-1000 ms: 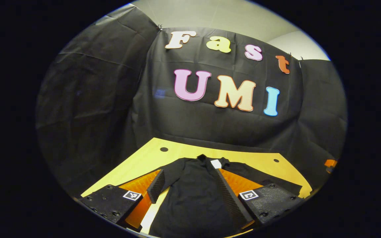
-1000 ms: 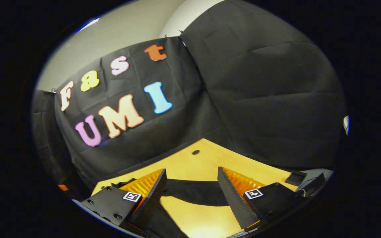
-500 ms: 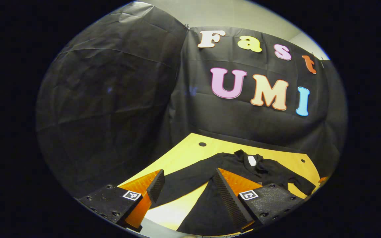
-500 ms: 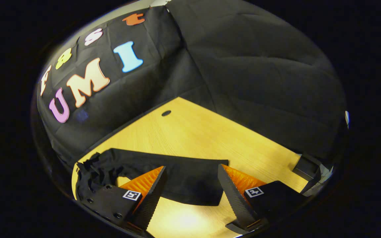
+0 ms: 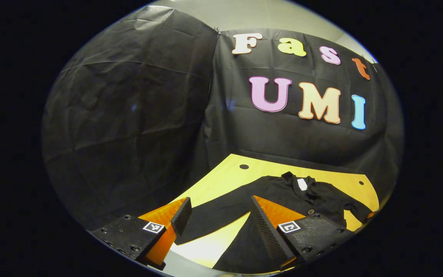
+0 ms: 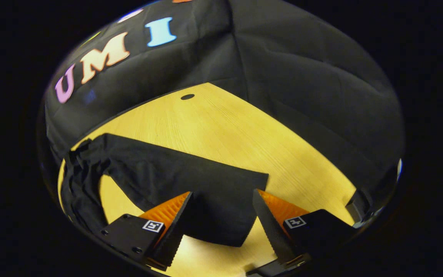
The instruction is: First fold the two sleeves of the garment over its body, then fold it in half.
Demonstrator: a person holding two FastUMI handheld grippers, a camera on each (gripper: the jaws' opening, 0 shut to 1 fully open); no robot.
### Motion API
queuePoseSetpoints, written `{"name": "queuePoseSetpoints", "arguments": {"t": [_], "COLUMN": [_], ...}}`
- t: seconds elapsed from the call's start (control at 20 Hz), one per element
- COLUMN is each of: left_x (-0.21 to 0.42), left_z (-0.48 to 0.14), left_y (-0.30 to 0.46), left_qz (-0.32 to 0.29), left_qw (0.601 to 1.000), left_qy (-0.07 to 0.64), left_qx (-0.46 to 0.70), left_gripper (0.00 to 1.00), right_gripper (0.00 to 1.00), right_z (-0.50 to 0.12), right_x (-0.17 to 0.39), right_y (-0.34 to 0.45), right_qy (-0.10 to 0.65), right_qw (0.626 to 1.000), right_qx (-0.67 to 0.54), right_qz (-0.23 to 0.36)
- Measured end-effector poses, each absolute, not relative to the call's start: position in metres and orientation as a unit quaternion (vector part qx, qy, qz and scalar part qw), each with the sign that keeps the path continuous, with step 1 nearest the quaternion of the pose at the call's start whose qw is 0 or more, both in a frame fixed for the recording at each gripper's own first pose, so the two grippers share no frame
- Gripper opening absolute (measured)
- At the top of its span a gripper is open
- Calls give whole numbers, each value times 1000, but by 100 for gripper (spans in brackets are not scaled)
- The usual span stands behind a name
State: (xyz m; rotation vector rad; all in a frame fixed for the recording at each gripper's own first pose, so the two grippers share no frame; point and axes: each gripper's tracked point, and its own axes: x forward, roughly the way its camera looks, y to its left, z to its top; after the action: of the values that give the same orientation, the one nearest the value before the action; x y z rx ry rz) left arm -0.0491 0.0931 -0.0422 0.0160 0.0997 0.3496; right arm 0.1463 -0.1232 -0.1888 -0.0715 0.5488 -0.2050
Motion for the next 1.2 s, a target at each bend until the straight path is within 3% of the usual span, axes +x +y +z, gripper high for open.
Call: {"name": "queuePoseSetpoints", "arguments": {"t": [0.05,0.1,0.15,0.3,0.55,0.8,1.2], "left_x": [-47,-42,-39,-30,-21,-25,-41], "left_z": [-42,-44,-45,-38,-30,-36,-62], "left_y": [89,84,82,76,71,63,61], "left_qz": [169,165,164,151,138,130,146], "left_qw": [984,985,985,987,990,991,987], "left_qy": [51,54,55,47,38,43,62], "left_qx": [10,12,13,3,5,-6,-21], "left_gripper": [91,91,91,92,92,91,91], "right_gripper": [93,99,96,80,7,3,2], "right_z": [-187,-188,-188,-190,-190,-191,-144], "right_x": [148,147,147,149,152,147,147], "right_y": [-122,-117,-117,-105,-81,-91,-47], "right_qy": [263,263,258,254,261,278,250], "right_qw": [958,959,960,962,962,956,967], "right_qx": [-60,-60,-50,-49,-33,-33,-31], "right_qz": [-94,-91,-93,-83,-74,-84,-21]}}
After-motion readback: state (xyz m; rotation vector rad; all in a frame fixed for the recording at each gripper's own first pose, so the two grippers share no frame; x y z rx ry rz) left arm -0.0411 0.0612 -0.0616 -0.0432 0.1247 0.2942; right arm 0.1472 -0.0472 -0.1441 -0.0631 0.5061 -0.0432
